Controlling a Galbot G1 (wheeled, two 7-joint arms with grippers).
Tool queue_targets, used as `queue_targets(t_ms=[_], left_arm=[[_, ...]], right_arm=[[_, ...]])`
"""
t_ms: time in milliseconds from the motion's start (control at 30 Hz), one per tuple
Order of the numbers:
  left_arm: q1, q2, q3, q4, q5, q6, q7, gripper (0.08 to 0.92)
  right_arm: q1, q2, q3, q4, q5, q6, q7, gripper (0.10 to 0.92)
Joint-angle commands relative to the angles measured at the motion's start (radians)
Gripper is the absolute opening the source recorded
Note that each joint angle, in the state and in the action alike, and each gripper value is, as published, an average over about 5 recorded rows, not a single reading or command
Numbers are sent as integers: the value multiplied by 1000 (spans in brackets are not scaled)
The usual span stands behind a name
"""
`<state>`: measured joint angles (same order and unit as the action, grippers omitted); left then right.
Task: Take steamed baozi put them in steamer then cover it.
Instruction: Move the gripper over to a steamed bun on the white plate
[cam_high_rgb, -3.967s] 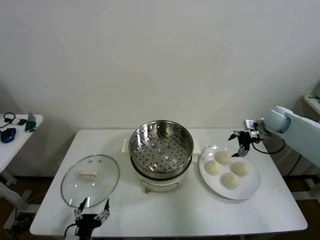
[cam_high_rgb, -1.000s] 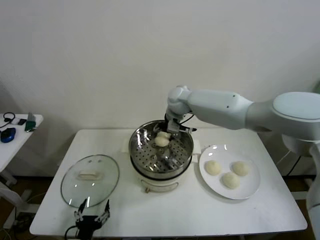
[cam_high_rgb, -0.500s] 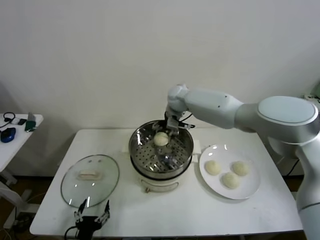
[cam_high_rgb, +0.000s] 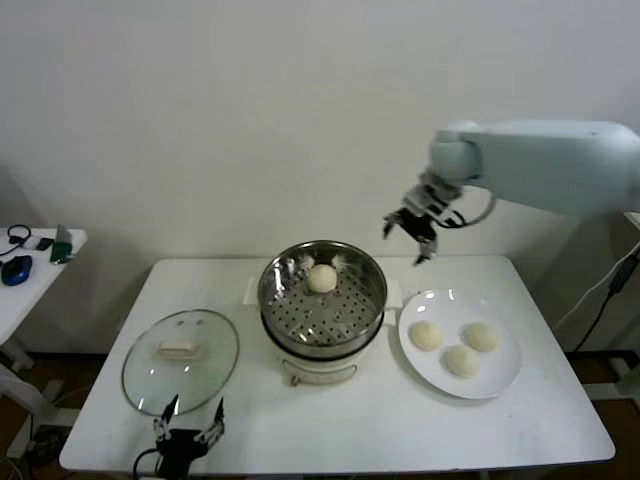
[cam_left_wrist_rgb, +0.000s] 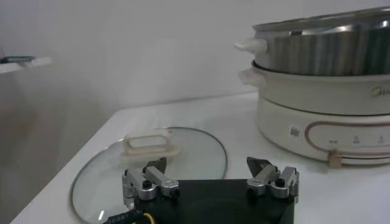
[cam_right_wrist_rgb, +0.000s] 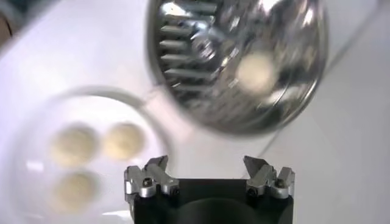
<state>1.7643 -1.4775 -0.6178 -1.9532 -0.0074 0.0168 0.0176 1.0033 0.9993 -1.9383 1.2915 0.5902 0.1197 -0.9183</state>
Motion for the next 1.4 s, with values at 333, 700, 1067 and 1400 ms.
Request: queue_targets(t_ms=[333,700,1067,1400], left_arm=[[-12,-9,-2,12,12,-11,1,823],[-5,-18,-12,26,9,-20,-2,823],[-10,-17,-16,39,7,-17,-2,823],[-15,-16,-15,38,7,-15,-3,823]], right_arm=[[-341,-310,115,98,53,-433,122,823],[-618,-101,337,-164,-12,-432,154,823],[-692,-29,385,-265,-43,-428,153,823],[-649,-37,377,-254,-45,-423,135,685]])
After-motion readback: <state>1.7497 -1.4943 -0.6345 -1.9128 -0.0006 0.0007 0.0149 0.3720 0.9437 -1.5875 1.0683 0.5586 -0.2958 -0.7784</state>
